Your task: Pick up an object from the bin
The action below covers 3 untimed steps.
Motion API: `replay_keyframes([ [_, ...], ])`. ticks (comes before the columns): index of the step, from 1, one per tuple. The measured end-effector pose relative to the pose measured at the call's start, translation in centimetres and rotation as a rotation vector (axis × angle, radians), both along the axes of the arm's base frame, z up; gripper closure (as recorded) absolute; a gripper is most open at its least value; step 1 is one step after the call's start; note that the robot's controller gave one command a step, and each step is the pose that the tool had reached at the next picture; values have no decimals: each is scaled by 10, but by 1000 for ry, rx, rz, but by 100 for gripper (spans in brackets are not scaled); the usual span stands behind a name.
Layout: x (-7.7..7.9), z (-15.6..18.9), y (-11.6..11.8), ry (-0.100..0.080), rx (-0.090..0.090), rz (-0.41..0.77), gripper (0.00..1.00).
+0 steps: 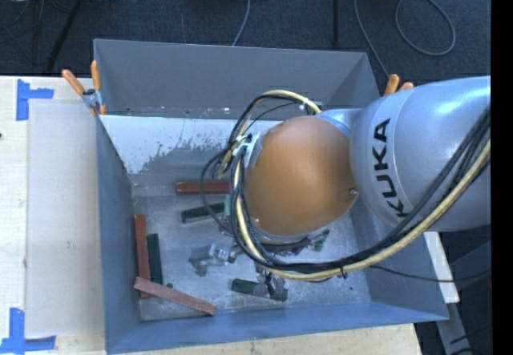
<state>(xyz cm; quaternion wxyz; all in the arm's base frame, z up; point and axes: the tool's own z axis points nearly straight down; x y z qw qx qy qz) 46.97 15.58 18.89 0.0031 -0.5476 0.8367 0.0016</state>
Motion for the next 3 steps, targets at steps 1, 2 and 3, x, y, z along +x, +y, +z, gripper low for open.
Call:
replay_keyframes([
  [1,20,-87,72,7,-4,387,0],
  [2,8,-116,47,-16,-5,1062,0],
  [3,4,-119,46,2,-4,1062,100],
])
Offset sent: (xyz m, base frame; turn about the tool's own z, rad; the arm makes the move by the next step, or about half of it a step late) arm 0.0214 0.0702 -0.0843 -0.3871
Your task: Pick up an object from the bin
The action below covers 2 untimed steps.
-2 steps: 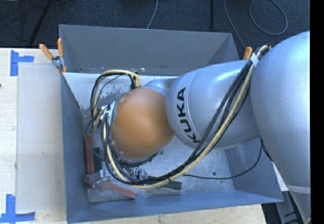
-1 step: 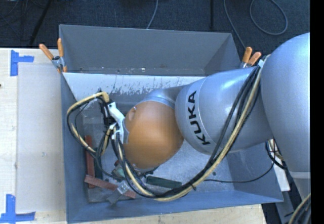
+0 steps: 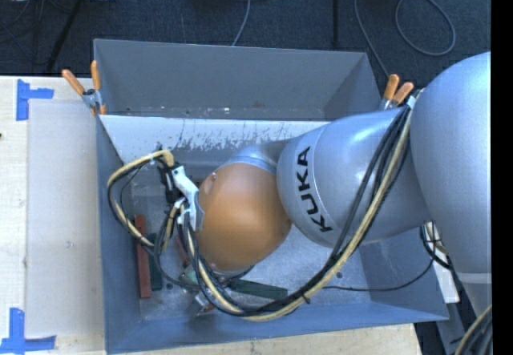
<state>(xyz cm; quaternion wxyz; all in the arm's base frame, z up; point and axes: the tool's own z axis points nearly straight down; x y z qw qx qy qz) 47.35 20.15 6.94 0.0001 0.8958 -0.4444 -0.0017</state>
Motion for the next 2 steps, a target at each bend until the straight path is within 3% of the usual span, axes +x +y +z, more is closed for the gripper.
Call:
replay_keyframes([
  [1,20,93,-1,-8,2,28,100],
  [2,19,231,5,-8,3,32,100],
])
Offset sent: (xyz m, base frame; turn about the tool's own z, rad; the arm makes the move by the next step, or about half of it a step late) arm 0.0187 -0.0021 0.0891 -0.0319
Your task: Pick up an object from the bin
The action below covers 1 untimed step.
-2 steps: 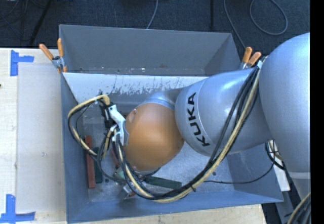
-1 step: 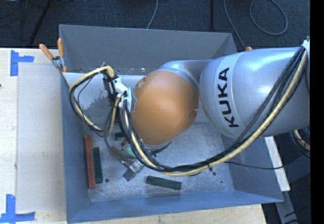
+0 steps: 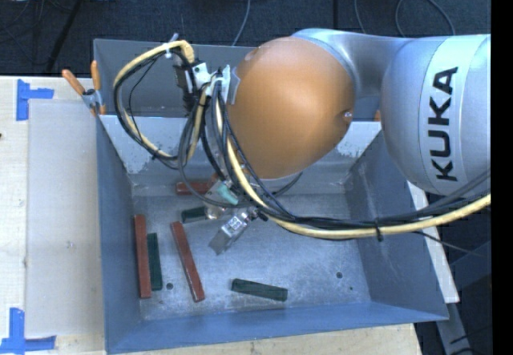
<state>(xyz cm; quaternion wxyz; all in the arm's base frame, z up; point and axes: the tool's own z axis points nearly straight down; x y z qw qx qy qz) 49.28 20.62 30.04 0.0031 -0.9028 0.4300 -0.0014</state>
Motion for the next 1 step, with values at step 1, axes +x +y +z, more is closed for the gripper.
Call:
replay_keyframes([
  [1,-1,-5,-2,9,-3,-3,0],
])
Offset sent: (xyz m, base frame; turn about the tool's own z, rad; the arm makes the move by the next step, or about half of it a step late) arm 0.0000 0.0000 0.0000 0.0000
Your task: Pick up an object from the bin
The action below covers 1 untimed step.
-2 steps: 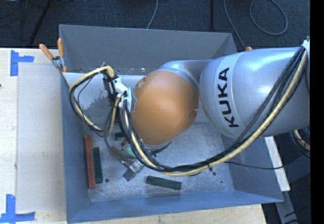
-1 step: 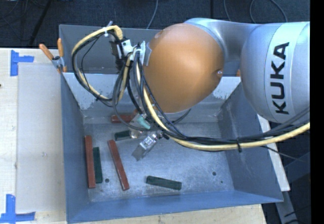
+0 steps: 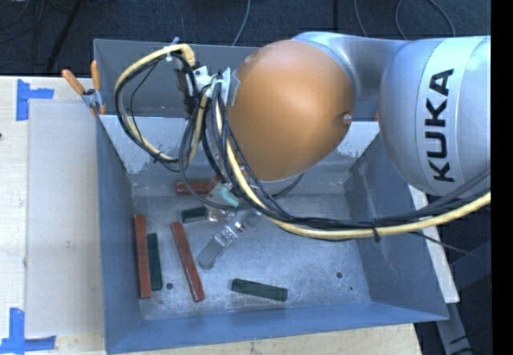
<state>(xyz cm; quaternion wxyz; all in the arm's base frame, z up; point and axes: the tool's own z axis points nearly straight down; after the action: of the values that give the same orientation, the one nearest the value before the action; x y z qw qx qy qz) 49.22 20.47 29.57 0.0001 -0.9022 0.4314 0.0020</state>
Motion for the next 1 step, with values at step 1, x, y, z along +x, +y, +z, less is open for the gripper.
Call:
replay_keyframes([
  [1,54,-97,38,5,0,132,0],
])
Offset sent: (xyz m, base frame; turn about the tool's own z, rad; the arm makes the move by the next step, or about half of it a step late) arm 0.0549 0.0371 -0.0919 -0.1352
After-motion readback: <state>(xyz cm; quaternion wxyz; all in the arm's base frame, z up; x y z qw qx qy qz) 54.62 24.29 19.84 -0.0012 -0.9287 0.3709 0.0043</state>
